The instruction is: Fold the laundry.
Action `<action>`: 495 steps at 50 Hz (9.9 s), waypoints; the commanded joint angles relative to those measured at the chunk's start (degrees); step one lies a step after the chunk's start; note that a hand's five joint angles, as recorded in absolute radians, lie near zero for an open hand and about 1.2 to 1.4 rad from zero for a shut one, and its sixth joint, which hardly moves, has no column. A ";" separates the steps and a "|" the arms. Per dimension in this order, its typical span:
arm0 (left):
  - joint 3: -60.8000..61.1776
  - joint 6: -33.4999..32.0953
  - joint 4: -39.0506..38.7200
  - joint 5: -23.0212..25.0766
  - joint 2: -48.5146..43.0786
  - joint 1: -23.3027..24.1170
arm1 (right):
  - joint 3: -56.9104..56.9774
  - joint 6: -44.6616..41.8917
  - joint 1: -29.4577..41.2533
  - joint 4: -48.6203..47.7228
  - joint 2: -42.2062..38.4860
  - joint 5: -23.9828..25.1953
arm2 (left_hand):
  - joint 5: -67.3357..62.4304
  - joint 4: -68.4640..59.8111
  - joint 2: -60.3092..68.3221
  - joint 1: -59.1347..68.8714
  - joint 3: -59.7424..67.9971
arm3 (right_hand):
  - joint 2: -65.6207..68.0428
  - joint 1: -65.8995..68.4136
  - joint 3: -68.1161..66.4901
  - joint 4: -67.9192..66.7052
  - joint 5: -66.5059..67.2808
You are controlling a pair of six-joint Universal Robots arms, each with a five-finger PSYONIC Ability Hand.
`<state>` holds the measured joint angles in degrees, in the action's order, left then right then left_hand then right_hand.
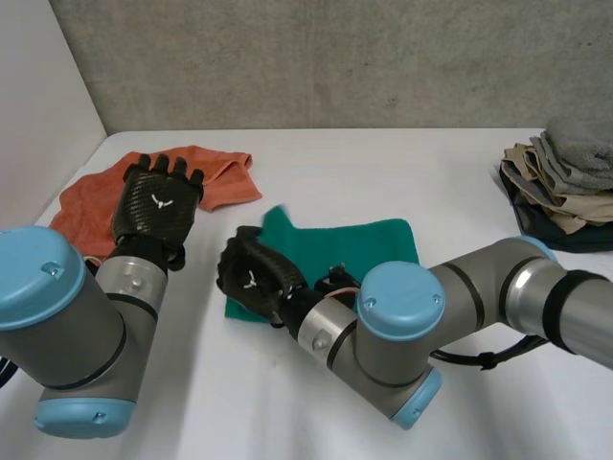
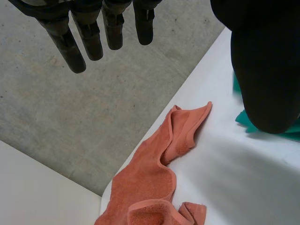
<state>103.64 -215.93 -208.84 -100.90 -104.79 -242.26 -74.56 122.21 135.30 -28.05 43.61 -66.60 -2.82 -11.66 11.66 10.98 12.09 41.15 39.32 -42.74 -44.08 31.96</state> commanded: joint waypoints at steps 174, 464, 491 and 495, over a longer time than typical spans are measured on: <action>-24.37 21.78 28.49 23.38 -1.47 3.73 | -1.29 30.19 -10.84 1.42 6.13 -14.45 | 0.76 -0.41 0.41 1.09 -0.03 | 38.85 40.68 -37.26 -35.92 38.04; -9.08 17.22 28.31 11.95 6.00 -5.59 | -3.31 29.58 -16.28 55.13 34.88 -0.98 | -67.18 -68.34 68.34 69.02 67.91 | -31.15 -29.32 32.74 34.08 -31.96; -3.18 14.23 28.66 12.04 22.35 -3.74 | 36.50 11.65 -12.78 44.13 -12.14 11.77 | -67.18 -68.34 68.34 69.02 67.91 | -31.15 -29.32 32.74 34.08 -31.96; -3.27 14.23 28.66 12.04 22.26 -4.10 | 36.07 9.45 -12.51 43.69 -13.64 7.02 | -67.18 -68.34 68.34 69.02 67.91 | -31.15 -29.32 32.74 34.08 -31.96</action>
<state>100.64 -201.66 -180.17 -88.80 -82.28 -246.02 -39.44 135.24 122.36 14.88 33.57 -54.26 -54.74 -68.74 68.69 67.13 68.50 12.65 13.88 -12.47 -12.79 2.95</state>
